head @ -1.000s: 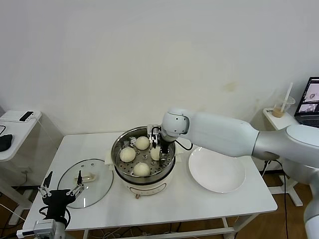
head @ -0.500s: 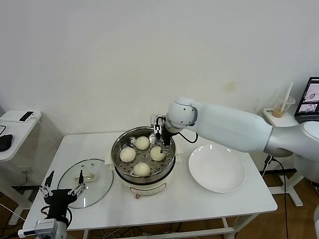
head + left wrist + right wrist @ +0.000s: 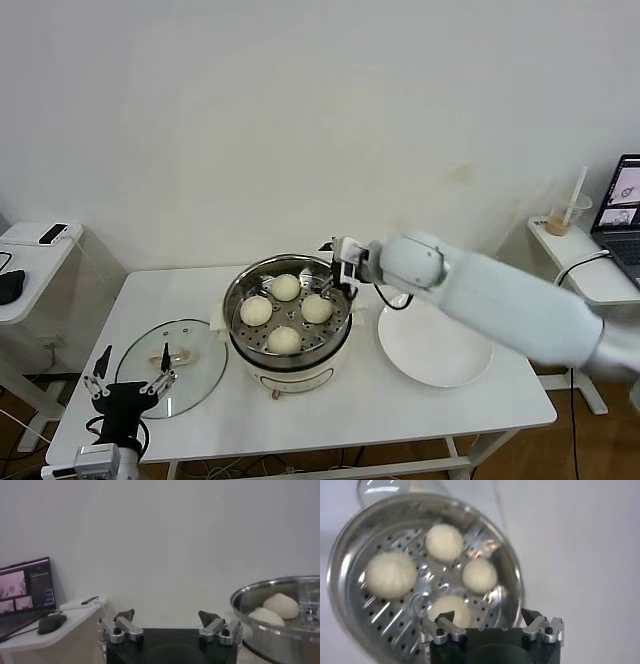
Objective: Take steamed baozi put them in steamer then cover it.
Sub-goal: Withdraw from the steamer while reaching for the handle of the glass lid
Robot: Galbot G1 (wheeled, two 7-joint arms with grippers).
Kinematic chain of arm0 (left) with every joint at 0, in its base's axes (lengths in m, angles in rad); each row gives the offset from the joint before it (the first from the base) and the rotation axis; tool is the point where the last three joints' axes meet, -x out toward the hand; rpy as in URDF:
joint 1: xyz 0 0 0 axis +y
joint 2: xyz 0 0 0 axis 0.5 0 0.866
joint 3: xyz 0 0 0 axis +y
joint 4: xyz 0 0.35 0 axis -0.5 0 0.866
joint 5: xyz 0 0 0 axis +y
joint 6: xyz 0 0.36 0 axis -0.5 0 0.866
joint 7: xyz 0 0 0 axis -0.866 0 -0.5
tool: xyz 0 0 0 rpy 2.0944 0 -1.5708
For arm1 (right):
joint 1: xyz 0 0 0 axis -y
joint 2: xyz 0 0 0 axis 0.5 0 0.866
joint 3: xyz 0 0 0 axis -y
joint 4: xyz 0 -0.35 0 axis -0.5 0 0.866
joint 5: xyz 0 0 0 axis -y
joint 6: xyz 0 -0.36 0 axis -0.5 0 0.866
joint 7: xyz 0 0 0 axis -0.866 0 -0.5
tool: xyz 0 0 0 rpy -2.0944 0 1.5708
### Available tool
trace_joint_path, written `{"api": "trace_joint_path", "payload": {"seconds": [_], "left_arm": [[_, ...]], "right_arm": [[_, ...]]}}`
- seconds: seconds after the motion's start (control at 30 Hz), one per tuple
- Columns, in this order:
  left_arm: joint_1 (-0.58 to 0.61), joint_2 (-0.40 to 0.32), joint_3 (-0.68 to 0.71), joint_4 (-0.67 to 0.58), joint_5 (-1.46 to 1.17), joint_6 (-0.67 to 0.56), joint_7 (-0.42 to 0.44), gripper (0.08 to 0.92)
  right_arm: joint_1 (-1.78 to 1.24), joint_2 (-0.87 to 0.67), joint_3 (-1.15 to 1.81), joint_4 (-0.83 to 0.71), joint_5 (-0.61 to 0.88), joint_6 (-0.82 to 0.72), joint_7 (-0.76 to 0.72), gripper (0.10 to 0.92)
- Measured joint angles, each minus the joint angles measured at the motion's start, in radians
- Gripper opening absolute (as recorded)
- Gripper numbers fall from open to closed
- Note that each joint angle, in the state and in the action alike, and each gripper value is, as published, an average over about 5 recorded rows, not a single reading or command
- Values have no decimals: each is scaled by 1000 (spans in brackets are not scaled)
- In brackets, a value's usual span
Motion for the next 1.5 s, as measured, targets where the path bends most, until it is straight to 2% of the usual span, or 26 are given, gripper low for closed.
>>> {"api": "trace_joint_path", "payload": {"seconds": [0.27,0.57,0.8,1.03,1.27,1.5], "left_arm": [[-2,-16,17,22,15,-19,-9,823],[-3,-6,9,56,83,-39,3,823],[-8,44,0,128,235,-60,-2,823],[15,116,-8,244,504,-120,-32,823],[5,175,-2,358,781,-173,-54,823],[-60,228,11,450,933,-191,-55,823]], "right_arm": [[-373,20,353,36,-131,272,144,823],[-800,143,797,100,-234,499,154,823],[-1095,269,1090,193,-249,564,133,823],[-1324,371,1288,251,-268,606,134,823],[-1457,441,1393,271,-277,627,145,823],[-1538,500,1442,301,-277,631,154,823]]}}
